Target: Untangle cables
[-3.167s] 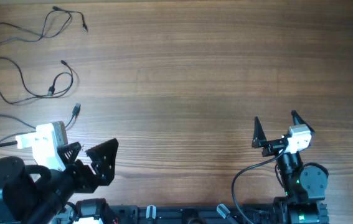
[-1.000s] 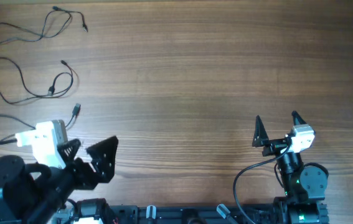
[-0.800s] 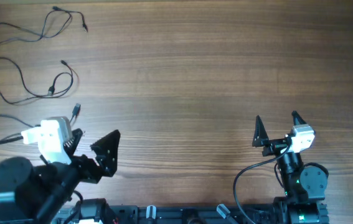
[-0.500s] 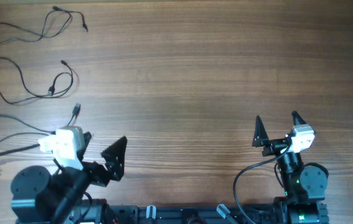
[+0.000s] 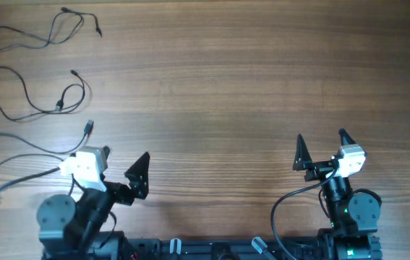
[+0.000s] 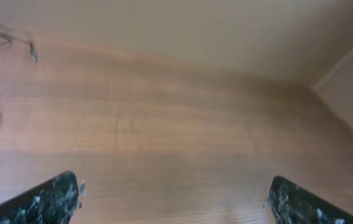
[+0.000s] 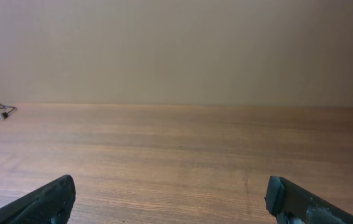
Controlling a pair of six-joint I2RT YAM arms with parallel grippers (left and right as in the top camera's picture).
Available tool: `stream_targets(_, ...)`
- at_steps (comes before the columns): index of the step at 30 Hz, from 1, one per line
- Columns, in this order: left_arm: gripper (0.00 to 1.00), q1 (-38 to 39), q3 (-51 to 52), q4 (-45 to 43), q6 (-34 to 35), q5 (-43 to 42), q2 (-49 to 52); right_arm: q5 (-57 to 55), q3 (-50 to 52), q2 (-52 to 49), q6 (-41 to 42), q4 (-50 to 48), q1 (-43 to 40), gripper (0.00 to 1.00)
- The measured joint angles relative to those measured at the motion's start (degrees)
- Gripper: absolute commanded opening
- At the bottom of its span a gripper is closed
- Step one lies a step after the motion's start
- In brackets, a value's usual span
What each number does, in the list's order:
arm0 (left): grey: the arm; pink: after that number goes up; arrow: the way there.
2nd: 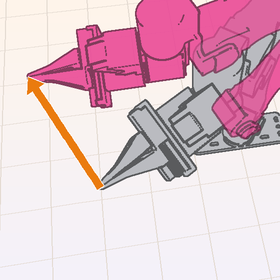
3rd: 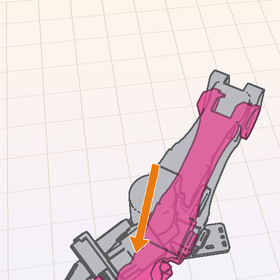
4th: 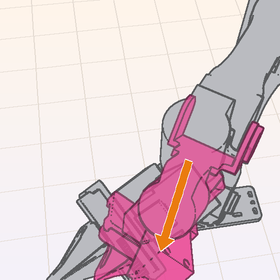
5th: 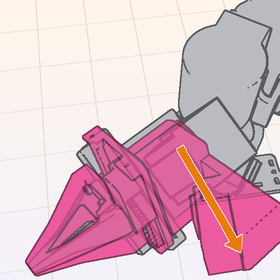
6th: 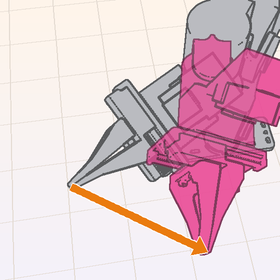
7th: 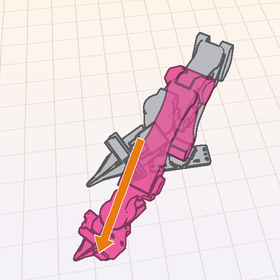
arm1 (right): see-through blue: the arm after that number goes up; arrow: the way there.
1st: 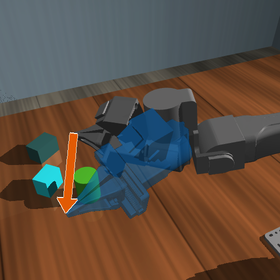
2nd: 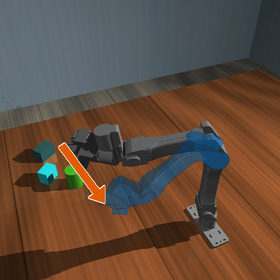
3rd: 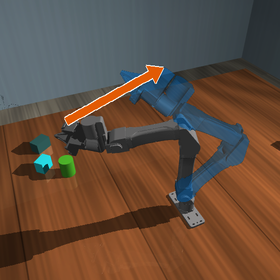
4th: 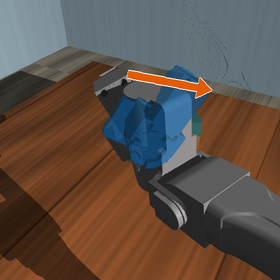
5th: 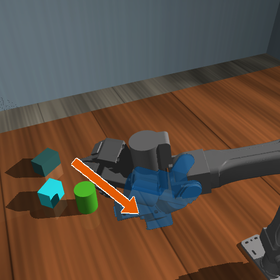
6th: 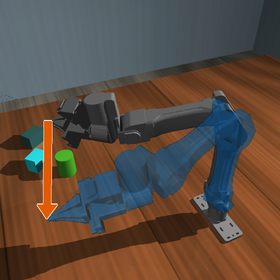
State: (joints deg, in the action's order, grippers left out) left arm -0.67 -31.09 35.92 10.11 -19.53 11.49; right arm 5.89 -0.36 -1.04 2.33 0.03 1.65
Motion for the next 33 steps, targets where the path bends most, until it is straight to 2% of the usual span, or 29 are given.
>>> stream_targets(6,1.0,0.0,11.9,-11.6,0.0,0.7,-7.2,0.0,0.0,0.0,0.0,0.0,0.0,1.0)
stream_targets(13,1.0,0.0,20.9,-23.3,0.0,2.7,-9.9,0.0,0.0,0.0,0.0,0.0,0.0,1.0)
stream_targets(17,1.0,0.0,21.9,-25.0,-0.7,4.7,-10.5,0.0,0.0,0.0,0.0,0.0,0.0,1.0)
stream_targets(25,1.0,0.0,22.1,-27.3,-8.0,6.4,-10.6,0.0,0.0,0.0,0.0,0.0,0.0,1.0)
stream_targets(33,1.0,0.2,26.4,-29.0,-9.9,8.3,-10.6,0.0,0.0,0.0,0.0,0.0,0.0,1.0)
